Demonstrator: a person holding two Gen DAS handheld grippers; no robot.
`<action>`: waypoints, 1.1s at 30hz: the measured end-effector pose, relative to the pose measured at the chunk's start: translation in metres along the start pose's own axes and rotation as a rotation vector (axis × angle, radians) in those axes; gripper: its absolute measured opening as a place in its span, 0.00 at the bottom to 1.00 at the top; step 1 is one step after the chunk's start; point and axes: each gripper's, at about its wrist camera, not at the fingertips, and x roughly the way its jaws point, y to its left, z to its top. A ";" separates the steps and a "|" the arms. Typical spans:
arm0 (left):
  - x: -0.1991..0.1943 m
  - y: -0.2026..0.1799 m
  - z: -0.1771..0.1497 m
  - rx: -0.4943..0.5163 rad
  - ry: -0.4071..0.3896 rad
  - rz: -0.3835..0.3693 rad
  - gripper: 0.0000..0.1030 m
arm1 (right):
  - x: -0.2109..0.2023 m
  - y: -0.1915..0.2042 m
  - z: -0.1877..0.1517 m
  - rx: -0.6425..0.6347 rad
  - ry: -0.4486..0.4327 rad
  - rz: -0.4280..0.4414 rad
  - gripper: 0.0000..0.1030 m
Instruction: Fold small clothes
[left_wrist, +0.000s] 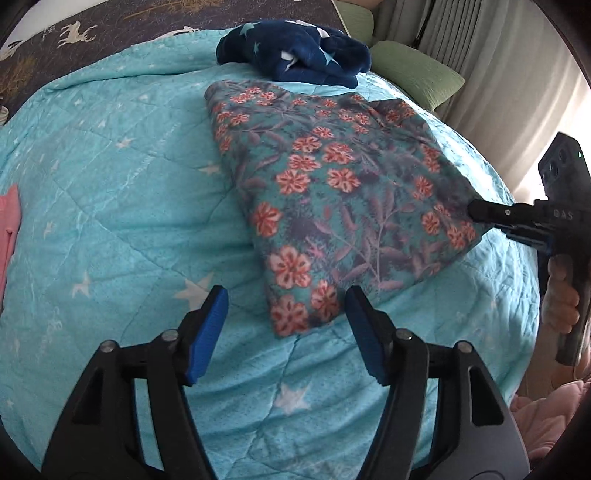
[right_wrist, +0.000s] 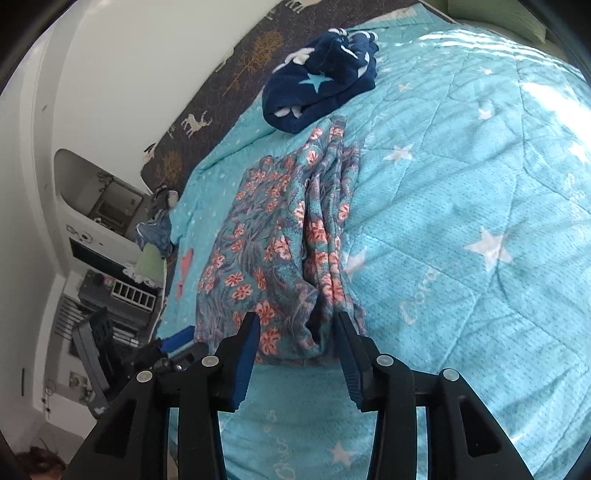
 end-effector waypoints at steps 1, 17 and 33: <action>0.002 0.001 0.000 -0.007 0.004 0.000 0.56 | 0.001 0.001 0.002 0.004 -0.007 -0.031 0.06; -0.047 0.004 0.020 0.003 -0.148 -0.231 0.34 | -0.039 0.040 0.019 -0.250 -0.144 -0.268 0.15; 0.014 -0.015 0.024 -0.011 0.049 -0.167 0.33 | 0.043 0.024 0.043 -0.286 0.048 -0.256 0.02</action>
